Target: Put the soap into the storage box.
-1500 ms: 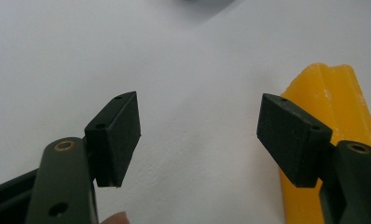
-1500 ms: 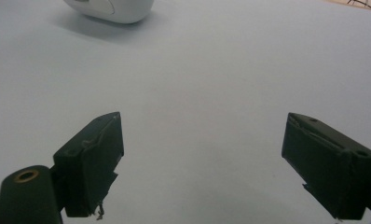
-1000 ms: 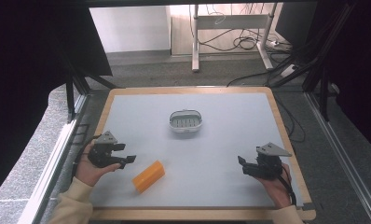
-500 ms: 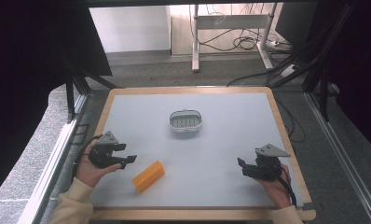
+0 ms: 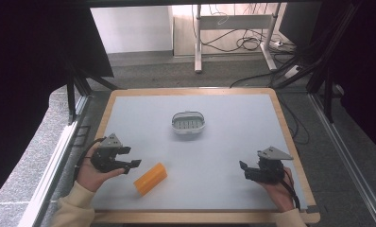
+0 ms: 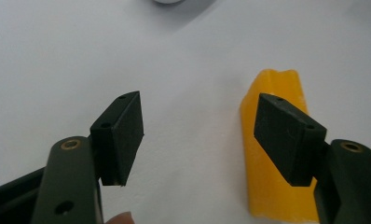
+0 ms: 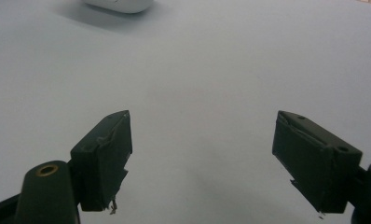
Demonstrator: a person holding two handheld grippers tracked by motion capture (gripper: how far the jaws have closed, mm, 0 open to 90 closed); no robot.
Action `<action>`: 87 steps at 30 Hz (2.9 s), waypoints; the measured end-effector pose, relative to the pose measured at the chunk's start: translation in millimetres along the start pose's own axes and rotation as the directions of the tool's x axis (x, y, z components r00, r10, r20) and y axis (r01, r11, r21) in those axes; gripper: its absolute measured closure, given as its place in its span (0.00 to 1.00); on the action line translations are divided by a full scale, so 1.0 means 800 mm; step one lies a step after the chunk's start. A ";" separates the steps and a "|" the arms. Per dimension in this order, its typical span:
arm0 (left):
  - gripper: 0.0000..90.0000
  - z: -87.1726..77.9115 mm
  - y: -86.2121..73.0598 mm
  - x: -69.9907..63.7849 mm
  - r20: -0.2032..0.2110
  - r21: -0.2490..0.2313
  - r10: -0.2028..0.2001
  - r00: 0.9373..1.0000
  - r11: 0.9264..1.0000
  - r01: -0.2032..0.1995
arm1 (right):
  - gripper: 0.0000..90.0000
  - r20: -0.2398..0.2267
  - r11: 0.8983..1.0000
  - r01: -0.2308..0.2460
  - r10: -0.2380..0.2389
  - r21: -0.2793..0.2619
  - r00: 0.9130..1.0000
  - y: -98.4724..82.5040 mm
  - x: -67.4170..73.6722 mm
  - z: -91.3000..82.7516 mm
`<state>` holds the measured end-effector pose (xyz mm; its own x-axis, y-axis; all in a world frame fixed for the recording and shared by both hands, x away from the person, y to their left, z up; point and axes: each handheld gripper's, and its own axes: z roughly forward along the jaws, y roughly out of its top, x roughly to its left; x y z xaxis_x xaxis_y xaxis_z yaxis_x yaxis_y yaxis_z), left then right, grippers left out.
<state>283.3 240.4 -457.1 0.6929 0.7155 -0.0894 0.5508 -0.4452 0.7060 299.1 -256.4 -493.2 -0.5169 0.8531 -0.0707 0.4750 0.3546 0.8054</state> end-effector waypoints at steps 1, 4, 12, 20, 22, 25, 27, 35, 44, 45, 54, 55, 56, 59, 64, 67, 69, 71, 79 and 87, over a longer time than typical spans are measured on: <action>0.36 -0.001 0.001 -0.001 0.002 -0.002 -0.002 1.000 1.000 0.002 | 0.22 0.000 1.000 0.002 -0.002 -0.001 1.000 0.000 0.000 0.000; 0.36 -0.006 0.003 -0.005 0.009 -0.004 0.002 1.000 1.000 -0.002 | 0.22 0.001 1.000 0.000 0.000 0.001 1.000 -0.001 0.000 0.001; 0.36 -0.009 0.008 -0.016 0.030 0.002 0.009 1.000 1.000 -0.009 | 0.22 0.003 1.000 0.004 -0.004 -0.001 1.000 -0.001 0.000 0.000; 0.36 -0.009 0.010 -0.026 0.034 0.020 0.021 0.999 1.000 -0.022 | 0.22 0.003 1.000 0.004 -0.004 -0.004 1.000 -0.001 0.000 0.000; 0.36 -0.009 0.010 -0.026 0.035 0.021 0.023 0.999 0.999 -0.024 | 0.22 0.003 1.000 0.005 -0.005 -0.003 1.000 -0.001 0.000 0.000; 0.36 -0.009 0.010 -0.031 0.037 0.028 0.032 0.999 0.999 -0.033 | 0.22 0.001 1.000 0.004 -0.004 -0.005 1.000 -0.001 0.000 -0.001; 0.36 -0.009 0.010 -0.034 0.036 0.032 0.035 0.999 0.999 -0.037 | 0.22 0.001 1.000 0.004 -0.004 -0.004 1.000 -0.001 0.000 -0.001; 0.36 -0.006 0.007 -0.038 0.044 0.038 0.036 0.998 0.999 -0.038 | 0.22 0.007 1.000 -0.002 0.003 -0.004 1.000 -0.002 -0.002 -0.001; 0.36 -0.004 0.006 -0.048 0.055 0.048 0.044 0.998 0.998 -0.047 | 0.22 0.010 1.000 -0.002 0.002 -0.014 1.000 -0.002 -0.002 -0.003; 0.36 -0.002 0.005 -0.049 0.058 0.050 0.044 0.997 0.998 -0.047 | 0.22 0.008 1.000 0.001 -0.001 -0.014 1.000 -0.002 -0.002 -0.003; 0.35 0.013 0.004 -0.054 0.076 0.081 0.052 0.996 0.995 -0.059 | 0.22 0.012 1.000 0.009 -0.009 -0.008 1.000 -0.003 -0.002 -0.002; 0.35 0.016 0.003 -0.054 0.079 0.085 0.052 0.996 0.995 -0.058 | 0.22 0.014 1.000 0.010 -0.010 -0.006 1.000 -0.003 -0.001 -0.001; 0.35 0.018 0.003 -0.055 0.081 0.089 0.051 0.995 0.994 -0.058 | 0.22 0.016 1.000 0.011 -0.011 -0.005 1.000 -0.003 -0.001 -0.001; 0.35 0.024 0.002 -0.057 0.081 0.101 0.049 0.996 0.993 -0.057 | 0.22 0.022 1.000 0.015 -0.015 0.002 1.000 -0.003 -0.001 0.000; 0.35 0.032 0.001 -0.061 0.082 0.129 0.063 0.995 0.989 -0.073 | 0.22 0.025 1.000 0.017 -0.017 0.006 1.000 -0.004 -0.002 0.000; 0.35 0.041 0.000 -0.062 0.082 0.154 0.062 0.995 0.985 -0.074 | 0.22 0.027 1.000 0.017 -0.017 0.007 0.999 -0.004 -0.002 0.000; 0.35 0.043 -0.001 -0.062 0.083 0.159 0.062 0.995 0.984 -0.074 | 0.22 0.028 1.000 0.017 -0.017 0.006 0.999 -0.004 -0.002 0.000; 0.35 0.048 -0.002 -0.062 0.083 0.170 0.062 0.995 0.983 -0.075 | 0.22 0.029 1.000 0.017 -0.017 0.003 0.999 -0.004 -0.002 0.000; 0.35 0.058 -0.005 -0.064 0.080 0.197 0.058 0.995 0.978 -0.073 | 0.22 0.031 1.000 0.018 -0.019 0.005 0.999 -0.004 -0.001 0.000; 0.39 0.069 -0.006 -0.065 0.070 0.242 0.046 0.996 0.968 -0.062 | 0.22 0.033 1.000 0.023 -0.023 0.010 0.999 -0.004 -0.001 0.001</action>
<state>270.1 175.4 -495.0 0.7485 0.6547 -0.1056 0.6030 -0.6056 0.5193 298.4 -258.1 -496.0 -0.5038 0.8570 -0.1088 0.4704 0.3778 0.7975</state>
